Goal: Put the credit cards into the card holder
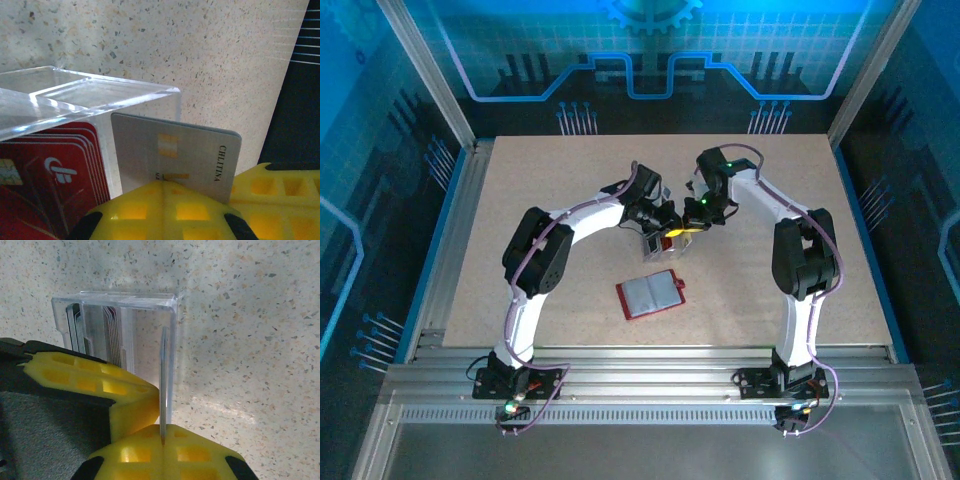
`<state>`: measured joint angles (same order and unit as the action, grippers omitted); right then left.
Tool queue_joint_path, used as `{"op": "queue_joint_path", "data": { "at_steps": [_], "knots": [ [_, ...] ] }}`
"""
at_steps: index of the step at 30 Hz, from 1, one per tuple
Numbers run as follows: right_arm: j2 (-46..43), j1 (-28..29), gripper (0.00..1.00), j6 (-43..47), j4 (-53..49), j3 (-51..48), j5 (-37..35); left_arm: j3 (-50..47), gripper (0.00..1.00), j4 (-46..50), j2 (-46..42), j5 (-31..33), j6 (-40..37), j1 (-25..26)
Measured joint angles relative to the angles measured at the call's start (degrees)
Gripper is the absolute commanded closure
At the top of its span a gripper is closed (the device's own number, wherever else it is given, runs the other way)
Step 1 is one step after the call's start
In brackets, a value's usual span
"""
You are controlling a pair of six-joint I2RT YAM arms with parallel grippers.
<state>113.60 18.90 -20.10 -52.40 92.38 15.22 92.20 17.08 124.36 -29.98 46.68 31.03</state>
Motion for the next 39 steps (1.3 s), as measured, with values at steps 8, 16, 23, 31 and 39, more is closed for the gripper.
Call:
{"op": "queue_joint_path", "data": {
  "at_steps": [8, 16, 23, 31, 39],
  "knots": [
    [0.0, -0.4, 0.88, -0.7, 0.4, -0.4, 1.2, 0.0, 1.00, -0.3, 0.2, -0.4, 0.0, 0.0],
    [-0.6, -2.4, 0.85, -1.9, 2.4, -2.4, 6.3, 0.8, 1.00, 0.0, 0.8, -0.3, -0.1, 0.0],
    [-1.2, -3.3, 0.85, -2.8, 3.8, -3.6, 9.2, 1.0, 1.00, 0.2, 0.9, -0.3, -0.1, 0.0],
    [-1.7, -3.9, 0.85, -3.7, 5.4, -5.1, 10.8, 1.0, 1.00, 0.3, 0.9, -0.3, -0.2, -0.1],
    [-2.2, -3.9, 0.85, -3.7, 5.6, -5.4, 11.0, 1.0, 1.00, 0.3, 0.9, -0.2, -0.2, -0.1]
  ]
}}
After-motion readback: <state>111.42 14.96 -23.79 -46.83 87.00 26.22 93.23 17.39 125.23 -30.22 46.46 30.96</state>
